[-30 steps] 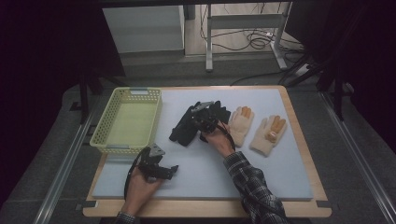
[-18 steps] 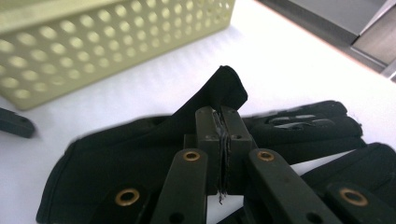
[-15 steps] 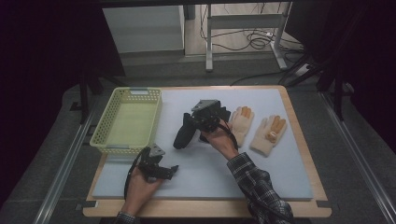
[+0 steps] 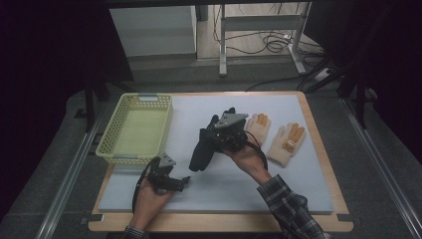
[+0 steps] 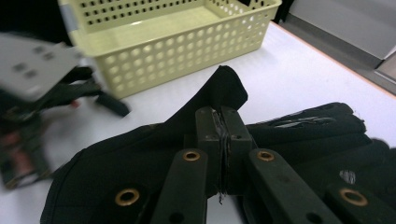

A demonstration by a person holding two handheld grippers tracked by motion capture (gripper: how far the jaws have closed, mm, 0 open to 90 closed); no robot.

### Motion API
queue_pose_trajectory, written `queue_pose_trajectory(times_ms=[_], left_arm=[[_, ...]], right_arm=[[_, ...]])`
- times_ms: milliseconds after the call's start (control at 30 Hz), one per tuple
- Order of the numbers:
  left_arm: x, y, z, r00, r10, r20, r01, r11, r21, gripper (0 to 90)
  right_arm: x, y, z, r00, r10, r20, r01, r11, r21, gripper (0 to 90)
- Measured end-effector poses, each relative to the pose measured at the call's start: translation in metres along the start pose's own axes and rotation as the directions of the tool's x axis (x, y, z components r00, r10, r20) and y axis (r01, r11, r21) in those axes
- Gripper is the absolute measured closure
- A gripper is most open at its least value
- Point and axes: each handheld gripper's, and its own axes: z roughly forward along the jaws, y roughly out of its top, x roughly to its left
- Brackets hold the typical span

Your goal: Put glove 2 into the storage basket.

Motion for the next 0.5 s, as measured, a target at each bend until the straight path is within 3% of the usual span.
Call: queue_pose_trajectory(times_ms=[167,200,367,500], left_arm=[[0.000,0.000,0.000,1.0000,-0.002,0.001,0.002,1.0000,0.001,5.0],[0.000,0.000,0.000,1.0000,-0.002,0.001,0.002,1.0000,0.001,5.0],[0.000,0.000,0.000,1.0000,-0.002,0.001,0.002,1.0000,0.000,5.0],[0.000,0.000,0.000,1.0000,-0.001,0.000,0.001,1.0000,0.000,5.0]], right_arm=[[0.013,-0.028,-0.030,0.9996,0.001,-0.028,0.000,1.000,0.010,87.4],[0.013,-0.028,-0.030,0.9996,0.001,-0.028,0.000,1.000,0.010,87.4],[0.021,-0.060,-0.049,0.9986,0.019,-0.049,-0.018,0.999,0.028,87.3],[0.021,-0.087,-0.052,0.9979,0.048,-0.044,-0.045,0.997,0.064,87.0]])
